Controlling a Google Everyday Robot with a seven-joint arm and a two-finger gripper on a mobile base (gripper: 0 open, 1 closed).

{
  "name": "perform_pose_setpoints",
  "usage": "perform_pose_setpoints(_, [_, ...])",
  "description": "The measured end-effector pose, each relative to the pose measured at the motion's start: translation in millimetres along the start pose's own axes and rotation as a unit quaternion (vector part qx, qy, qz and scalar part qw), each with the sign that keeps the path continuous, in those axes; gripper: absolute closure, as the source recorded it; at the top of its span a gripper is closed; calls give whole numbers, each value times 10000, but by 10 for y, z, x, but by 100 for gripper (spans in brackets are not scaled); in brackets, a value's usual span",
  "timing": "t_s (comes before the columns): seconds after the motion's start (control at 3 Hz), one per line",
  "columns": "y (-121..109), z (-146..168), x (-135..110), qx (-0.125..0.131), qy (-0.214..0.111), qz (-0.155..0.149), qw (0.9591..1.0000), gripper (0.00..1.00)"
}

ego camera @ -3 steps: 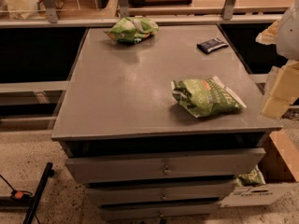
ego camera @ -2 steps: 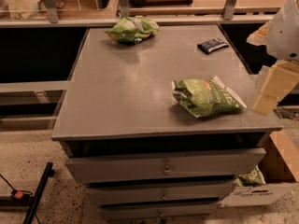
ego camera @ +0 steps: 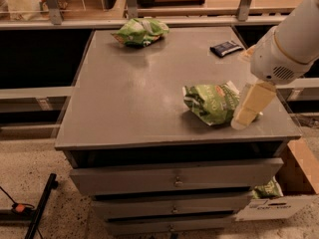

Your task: Move green jalapeno chip bag near green rice chip bag

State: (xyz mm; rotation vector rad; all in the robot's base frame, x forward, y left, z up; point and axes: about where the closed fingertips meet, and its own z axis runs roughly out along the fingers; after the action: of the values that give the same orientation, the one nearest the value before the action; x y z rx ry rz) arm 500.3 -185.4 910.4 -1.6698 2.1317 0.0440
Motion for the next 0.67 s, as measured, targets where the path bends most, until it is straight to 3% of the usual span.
perform_pose_setpoints(0.33, [-121, 441, -29, 9, 19, -58, 10000, 0])
perform_pose_setpoints(0.67, [-233, 769, -11, 107, 38, 50, 9999, 18])
